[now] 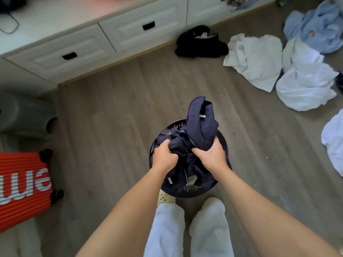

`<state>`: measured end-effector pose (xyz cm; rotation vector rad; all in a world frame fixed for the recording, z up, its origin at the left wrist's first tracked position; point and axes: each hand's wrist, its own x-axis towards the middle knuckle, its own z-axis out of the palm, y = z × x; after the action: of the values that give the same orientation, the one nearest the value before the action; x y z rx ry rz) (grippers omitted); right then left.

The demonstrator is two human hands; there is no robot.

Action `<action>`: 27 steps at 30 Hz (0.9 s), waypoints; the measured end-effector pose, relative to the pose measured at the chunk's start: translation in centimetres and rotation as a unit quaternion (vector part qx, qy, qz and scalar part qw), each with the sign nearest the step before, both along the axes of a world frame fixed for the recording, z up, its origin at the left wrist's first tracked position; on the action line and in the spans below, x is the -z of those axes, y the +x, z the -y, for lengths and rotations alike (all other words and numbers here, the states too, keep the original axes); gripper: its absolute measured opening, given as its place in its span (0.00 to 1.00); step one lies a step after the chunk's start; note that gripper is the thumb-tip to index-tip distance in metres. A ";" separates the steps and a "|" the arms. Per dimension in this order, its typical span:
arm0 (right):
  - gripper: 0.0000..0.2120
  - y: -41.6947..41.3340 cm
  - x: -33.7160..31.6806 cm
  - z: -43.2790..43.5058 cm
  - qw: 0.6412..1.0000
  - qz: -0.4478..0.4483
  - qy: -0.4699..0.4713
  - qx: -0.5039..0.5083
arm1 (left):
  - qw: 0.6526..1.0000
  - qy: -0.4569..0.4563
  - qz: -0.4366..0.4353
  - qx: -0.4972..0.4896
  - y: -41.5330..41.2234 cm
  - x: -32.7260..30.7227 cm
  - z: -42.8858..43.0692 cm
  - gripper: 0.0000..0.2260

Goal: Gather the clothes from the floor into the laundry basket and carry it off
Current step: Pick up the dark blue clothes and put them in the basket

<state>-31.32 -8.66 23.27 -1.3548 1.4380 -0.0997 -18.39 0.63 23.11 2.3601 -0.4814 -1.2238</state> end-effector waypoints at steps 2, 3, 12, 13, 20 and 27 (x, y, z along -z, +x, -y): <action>0.37 0.0 3.1 -0.5 1.000 -0.014 0.013 0.002 | 1.000 0.005 0.005 0.001 -0.2 2.9 -0.4 0.05; 0.39 -0.1 4.7 -0.9 1.000 -0.021 0.012 0.002 | 1.000 0.006 0.006 0.008 -0.4 4.4 -0.6 0.06; 0.56 -2.8 14.8 -4.1 0.921 -0.339 -0.083 -0.173 | 0.941 0.052 0.103 0.317 -3.1 15.7 -5.1 0.41; 0.60 -3.4 14.9 -3.9 0.895 -0.372 -0.127 -0.213 | 0.939 0.071 0.105 0.321 -3.7 16.3 -5.1 0.45; 0.58 -2.2 18.8 -0.9 0.825 -0.259 -0.069 -0.498 | 0.938 0.129 0.095 0.309 -4.4 22.1 -3.6 0.40; 0.51 0.1 24.4 -0.8 0.816 -0.304 -0.015 -0.491 | 0.953 0.163 0.030 0.253 -2.4 27.1 -2.1 0.34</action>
<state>-31.24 -7.88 -1.15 -2.1126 1.0230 1.0756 -20.79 2.70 -3.98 2.6510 -1.0240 -1.5529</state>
